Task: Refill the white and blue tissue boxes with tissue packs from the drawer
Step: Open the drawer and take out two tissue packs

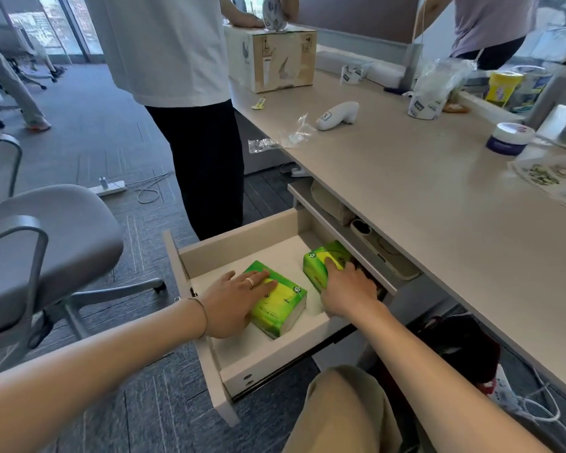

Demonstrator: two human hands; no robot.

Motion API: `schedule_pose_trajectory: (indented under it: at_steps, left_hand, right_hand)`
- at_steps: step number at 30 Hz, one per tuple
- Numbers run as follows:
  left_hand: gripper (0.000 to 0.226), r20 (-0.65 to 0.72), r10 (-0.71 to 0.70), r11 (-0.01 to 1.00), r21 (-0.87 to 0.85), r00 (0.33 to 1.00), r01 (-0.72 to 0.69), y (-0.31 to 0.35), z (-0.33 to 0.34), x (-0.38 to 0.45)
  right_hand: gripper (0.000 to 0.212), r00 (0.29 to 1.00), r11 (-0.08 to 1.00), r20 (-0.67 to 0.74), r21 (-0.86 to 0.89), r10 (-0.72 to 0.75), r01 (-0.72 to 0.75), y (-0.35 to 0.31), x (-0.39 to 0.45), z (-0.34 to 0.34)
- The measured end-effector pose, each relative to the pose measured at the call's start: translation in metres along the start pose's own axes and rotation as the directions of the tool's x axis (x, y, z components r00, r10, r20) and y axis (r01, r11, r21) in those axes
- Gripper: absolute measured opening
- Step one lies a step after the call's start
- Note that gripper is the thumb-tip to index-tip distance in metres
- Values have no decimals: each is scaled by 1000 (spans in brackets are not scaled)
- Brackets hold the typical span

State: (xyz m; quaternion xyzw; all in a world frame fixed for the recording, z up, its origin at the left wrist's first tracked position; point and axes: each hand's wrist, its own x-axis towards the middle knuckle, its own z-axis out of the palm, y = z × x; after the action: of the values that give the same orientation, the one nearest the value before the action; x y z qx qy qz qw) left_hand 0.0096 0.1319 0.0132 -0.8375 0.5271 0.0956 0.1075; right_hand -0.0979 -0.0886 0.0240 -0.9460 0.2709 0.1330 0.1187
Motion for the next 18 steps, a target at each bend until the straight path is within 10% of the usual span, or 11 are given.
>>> schedule_pose_trajectory:
  at_steps: [18]
  left_hand:
    - [78,-57,-51,993,-109,997,44,-3,-2,-14]
  right_hand:
    - [84,997,995,-3,67,-79,79,-36,21,-21]
